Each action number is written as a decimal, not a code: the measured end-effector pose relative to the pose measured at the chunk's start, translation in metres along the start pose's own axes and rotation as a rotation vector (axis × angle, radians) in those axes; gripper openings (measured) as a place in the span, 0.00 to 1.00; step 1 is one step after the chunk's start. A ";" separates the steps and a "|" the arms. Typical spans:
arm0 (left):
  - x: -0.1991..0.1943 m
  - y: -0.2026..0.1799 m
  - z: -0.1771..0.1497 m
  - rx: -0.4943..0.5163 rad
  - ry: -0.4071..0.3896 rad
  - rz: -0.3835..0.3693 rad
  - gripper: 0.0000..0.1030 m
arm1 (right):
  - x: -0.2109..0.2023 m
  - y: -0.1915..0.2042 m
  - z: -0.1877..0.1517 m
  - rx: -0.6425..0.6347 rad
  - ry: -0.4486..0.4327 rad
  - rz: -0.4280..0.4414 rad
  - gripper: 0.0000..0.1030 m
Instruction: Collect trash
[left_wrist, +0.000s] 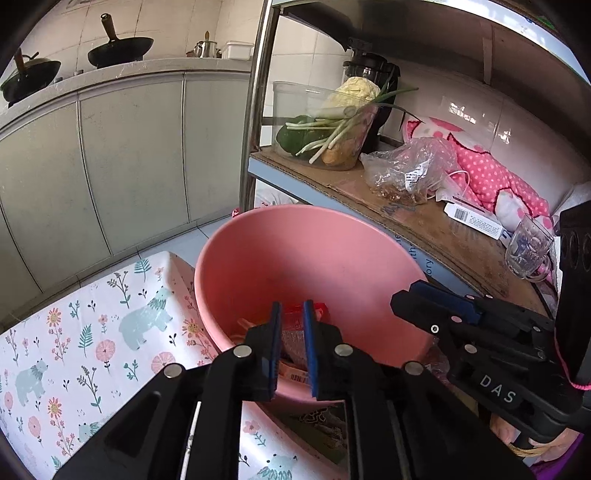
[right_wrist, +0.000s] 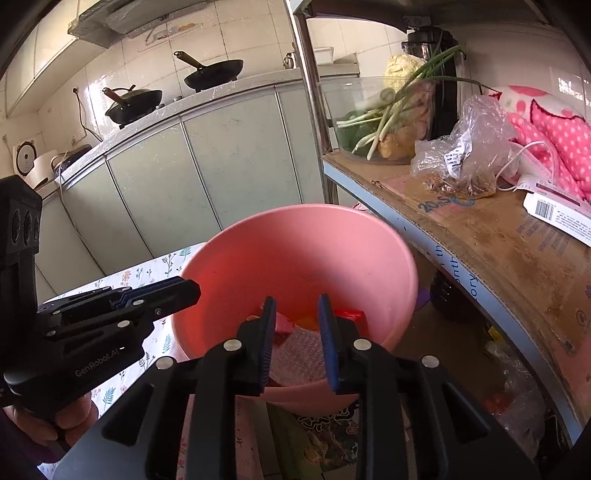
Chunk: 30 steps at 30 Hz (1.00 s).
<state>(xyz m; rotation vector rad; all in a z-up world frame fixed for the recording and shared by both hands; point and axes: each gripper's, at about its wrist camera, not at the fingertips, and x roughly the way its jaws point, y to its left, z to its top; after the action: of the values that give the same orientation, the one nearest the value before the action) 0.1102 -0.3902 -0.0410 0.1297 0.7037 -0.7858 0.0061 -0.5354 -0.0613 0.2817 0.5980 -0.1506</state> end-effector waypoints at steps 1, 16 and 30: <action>-0.002 0.001 0.000 -0.011 -0.002 -0.005 0.18 | -0.001 0.001 0.000 -0.002 -0.002 -0.003 0.24; -0.069 -0.010 0.008 -0.020 -0.083 -0.025 0.18 | -0.057 0.037 -0.005 -0.072 -0.074 -0.022 0.44; -0.137 -0.017 -0.002 -0.046 -0.146 -0.004 0.18 | -0.110 0.073 -0.014 -0.113 -0.152 -0.043 0.55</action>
<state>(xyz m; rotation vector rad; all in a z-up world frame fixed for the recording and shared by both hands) 0.0294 -0.3189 0.0453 0.0292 0.5837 -0.7747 -0.0748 -0.4557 0.0067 0.1467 0.4605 -0.1770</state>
